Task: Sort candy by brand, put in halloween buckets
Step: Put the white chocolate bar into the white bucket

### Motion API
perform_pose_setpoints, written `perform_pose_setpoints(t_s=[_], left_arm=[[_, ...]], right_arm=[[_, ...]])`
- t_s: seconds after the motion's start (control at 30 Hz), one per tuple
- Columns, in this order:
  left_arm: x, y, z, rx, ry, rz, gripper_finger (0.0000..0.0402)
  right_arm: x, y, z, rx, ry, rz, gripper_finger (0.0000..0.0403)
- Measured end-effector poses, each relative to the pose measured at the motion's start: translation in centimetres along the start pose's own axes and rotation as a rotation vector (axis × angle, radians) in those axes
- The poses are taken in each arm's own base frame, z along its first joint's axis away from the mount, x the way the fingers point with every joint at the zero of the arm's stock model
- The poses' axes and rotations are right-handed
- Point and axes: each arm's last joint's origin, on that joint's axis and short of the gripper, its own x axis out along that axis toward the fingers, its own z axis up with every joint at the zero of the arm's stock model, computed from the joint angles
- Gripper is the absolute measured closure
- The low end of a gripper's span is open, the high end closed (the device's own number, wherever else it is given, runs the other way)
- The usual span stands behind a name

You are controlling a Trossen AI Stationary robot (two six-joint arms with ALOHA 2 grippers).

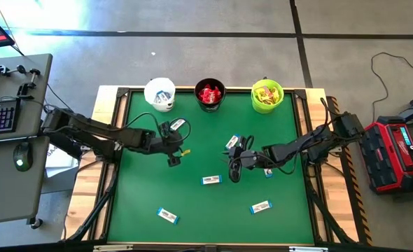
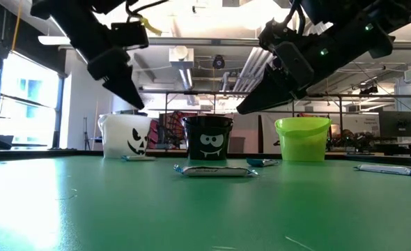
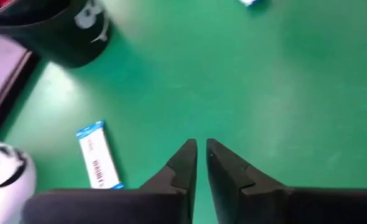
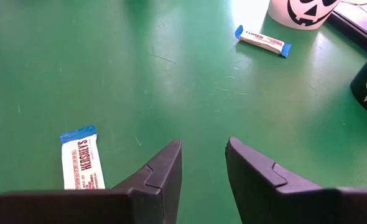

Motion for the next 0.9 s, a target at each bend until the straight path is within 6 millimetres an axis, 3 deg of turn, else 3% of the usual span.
perform_pose_setpoints(t_s=[0.13, 0.23, 0.37, 0.47, 0.67, 0.9], left_arm=[[1.0, 0.4, -0.3, 0.010, 0.045, 0.039, 0.0347], [2.2, 0.2, -0.7, 0.124, 0.098, 0.058, 0.0331], [4.0, -0.2, -1.5, 0.250, 0.165, 0.170, 0.0319], [4.8, 0.5, -2.0, 0.240, 0.219, 0.235, 0.0317], [5.2, 2.2, -2.0, 0.178, 0.261, 0.227, 0.0344], [5.0, 2.8, -1.6, 0.192, 0.244, 0.156, 0.0386]], right_arm=[[0.0, 0.0, 0.0, 0.000, 0.000, 0.000, 0.0288], [0.0, 0.0, 0.0, -0.001, 0.003, -0.001, 0.0288], [0.0, 0.0, -0.1, -0.002, 0.005, -0.001, 0.0288], [0.0, 0.0, -0.1, -0.003, 0.007, -0.001, 0.0288], [0.0, 0.0, -0.1, -0.008, 0.010, -0.002, 0.0288], [0.0, 0.0, -0.2, -0.007, 0.014, -0.003, 0.0288]])
